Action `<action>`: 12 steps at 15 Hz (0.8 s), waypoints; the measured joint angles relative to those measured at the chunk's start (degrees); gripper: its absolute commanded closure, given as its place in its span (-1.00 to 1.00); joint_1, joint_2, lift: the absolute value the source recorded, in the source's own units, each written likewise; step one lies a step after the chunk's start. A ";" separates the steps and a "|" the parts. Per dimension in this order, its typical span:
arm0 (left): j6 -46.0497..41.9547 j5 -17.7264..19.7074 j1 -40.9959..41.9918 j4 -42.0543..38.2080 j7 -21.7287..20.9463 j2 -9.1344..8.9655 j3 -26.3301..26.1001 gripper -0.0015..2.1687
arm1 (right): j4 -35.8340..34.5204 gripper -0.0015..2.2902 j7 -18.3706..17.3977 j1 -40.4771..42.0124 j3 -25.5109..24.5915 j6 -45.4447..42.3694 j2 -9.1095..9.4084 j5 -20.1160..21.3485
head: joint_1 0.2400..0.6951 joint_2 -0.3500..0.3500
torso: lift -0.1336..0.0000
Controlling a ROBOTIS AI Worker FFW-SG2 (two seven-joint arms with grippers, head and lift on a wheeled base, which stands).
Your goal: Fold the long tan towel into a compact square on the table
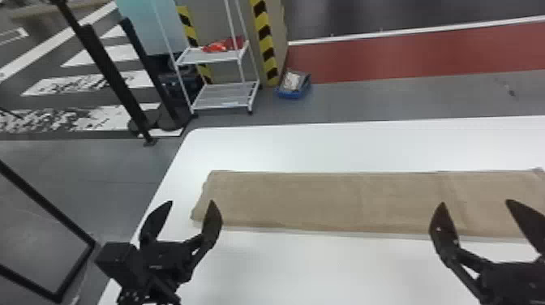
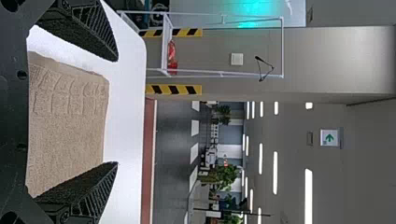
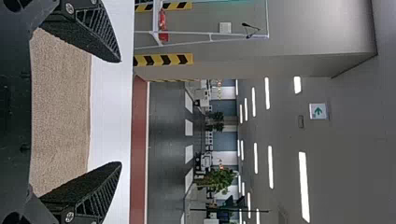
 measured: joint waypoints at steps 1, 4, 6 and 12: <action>0.00 -0.12 -0.14 -0.02 0.16 0.00 -0.03 -0.92 | 0.02 -0.91 0.00 -0.18 0.13 0.38 0.00 0.07 | 1.00 0.81 | -0.87; 0.04 -0.26 -0.89 0.44 0.29 0.07 0.04 -0.92 | 0.01 -0.91 0.00 -0.73 -0.03 1.10 -0.06 0.11 | 1.00 0.80 | -0.87; 0.41 -0.40 -1.63 1.16 0.28 0.08 0.16 -0.92 | 0.00 -0.91 -0.06 -1.22 -0.11 1.88 -0.07 0.12 | 1.00 0.80 | -0.87; 1.40 -1.86 -3.36 2.70 0.19 0.08 0.21 -0.91 | -0.08 -0.91 -1.24 -2.80 0.22 7.26 -0.11 0.98 | 1.00 0.78 | -0.87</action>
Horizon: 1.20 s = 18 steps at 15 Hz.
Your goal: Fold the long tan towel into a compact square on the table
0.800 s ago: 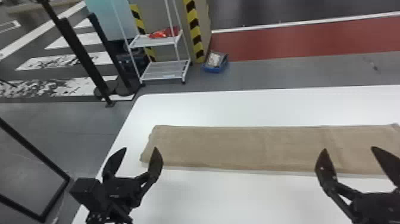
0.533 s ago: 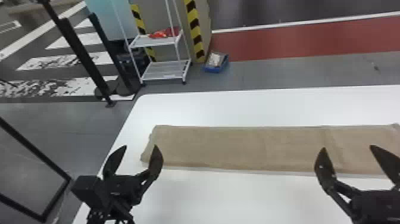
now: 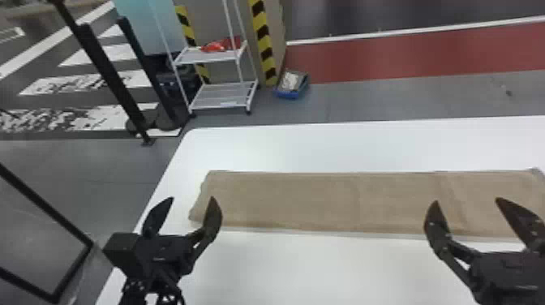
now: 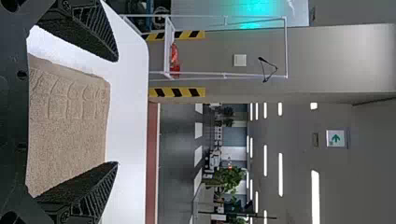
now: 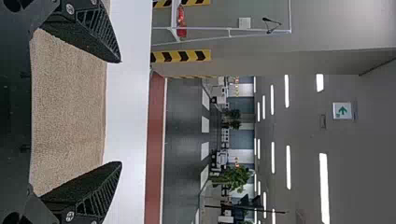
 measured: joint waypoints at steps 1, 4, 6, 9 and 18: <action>0.11 -0.05 0.01 -0.24 0.00 0.00 0.08 -0.91 | -0.04 -0.90 0.00 -0.12 0.18 0.04 -0.04 0.05 | 1.00 0.79 | -0.87; 1.78 -0.08 0.16 -0.97 -0.65 -0.07 0.50 -0.90 | 0.06 -0.90 -0.02 -0.26 0.36 -0.19 -0.19 0.12 | 1.00 0.80 | -0.87; 6.97 -0.09 0.13 -3.36 -3.08 -0.06 1.54 -0.87 | 0.14 -0.90 -0.54 -0.20 0.52 -0.25 -0.23 1.24 | 1.00 0.79 | -0.87; 17.32 -0.30 -1.87 -7.26 -8.00 -0.01 4.06 -0.81 | 0.49 -0.90 -0.61 -0.17 0.53 -0.25 -0.30 1.93 | 1.00 0.79 | -0.87; 59.56 -1.38 -22.32 -6.01 -14.32 3.05 8.89 -0.81 | 0.59 -0.90 -0.61 0.81 -0.33 -0.95 -0.41 1.96 | 1.00 0.77 | -0.87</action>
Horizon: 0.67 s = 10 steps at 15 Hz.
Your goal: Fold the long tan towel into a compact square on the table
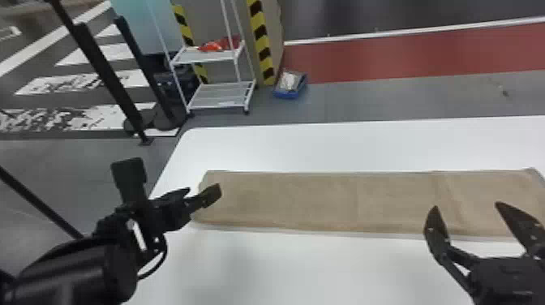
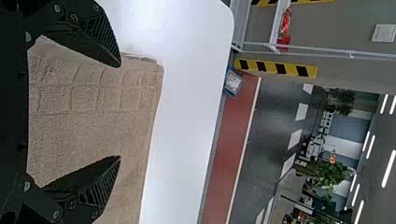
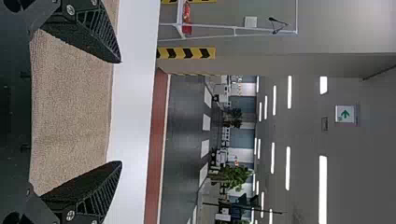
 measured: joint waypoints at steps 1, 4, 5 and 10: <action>2.51 0.12 -1.81 1.43 -0.39 0.94 0.16 -0.81 | -0.01 -0.90 0.00 0.18 -0.01 0.01 0.00 0.07 | 1.00 0.77 | -0.87; 10.89 3.00 -5.93 5.18 -0.63 3.83 1.11 -0.81 | -1.02 -0.90 0.00 1.05 -0.01 -0.41 -0.02 0.11 | 1.00 0.79 | -0.87; 12.53 3.29 -6.91 6.24 -0.85 4.73 1.24 -0.81 | -1.34 -0.90 0.00 1.35 -0.01 -0.67 -0.06 0.11 | 1.00 0.80 | -0.87; 15.50 3.24 -8.73 9.59 -2.14 6.20 1.20 -0.81 | -1.70 -0.90 0.16 1.85 -0.08 -1.63 -0.15 -0.23 | 1.00 0.82 | -0.87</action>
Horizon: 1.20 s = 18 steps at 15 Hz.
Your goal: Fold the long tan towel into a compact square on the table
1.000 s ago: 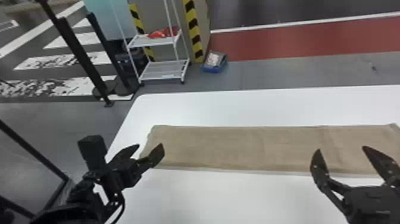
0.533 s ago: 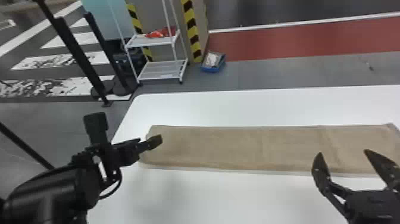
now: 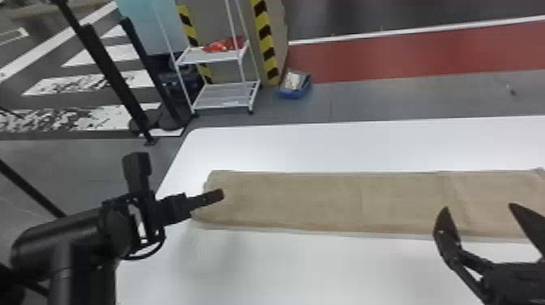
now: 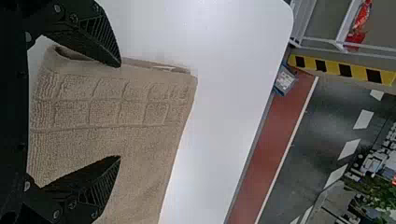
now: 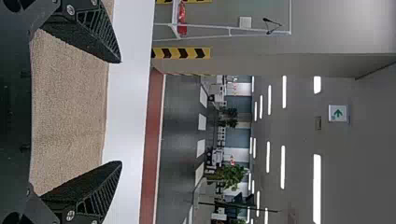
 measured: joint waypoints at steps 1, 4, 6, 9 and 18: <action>0.00 -0.18 -0.34 1.11 0.03 0.06 -0.04 -0.81 | -0.15 -0.90 0.01 0.11 0.02 -0.19 -0.02 -0.07 | 1.00 0.82 | -0.87; -0.31 -0.35 -0.98 2.83 0.26 0.55 0.16 -0.81 | -0.52 -0.90 0.01 0.37 0.17 -0.27 0.00 -0.10 | 1.00 0.85 | -0.87; -0.72 -0.37 -0.98 2.92 0.61 0.80 0.39 -0.81 | -0.87 -0.90 0.01 0.51 0.29 -0.27 0.03 -0.11 | 1.00 0.87 | -0.87; -1.44 -0.52 -0.71 3.10 0.81 1.13 0.57 -0.81 | -1.33 -0.90 0.01 0.78 0.42 -0.28 0.06 -0.11 | 1.00 0.90 | -0.87; -0.69 -1.22 -0.24 4.30 -4.80 1.29 0.56 0.74 | -1.51 -0.90 -0.07 1.12 0.43 0.06 0.23 0.16 | 1.00 0.86 | -0.87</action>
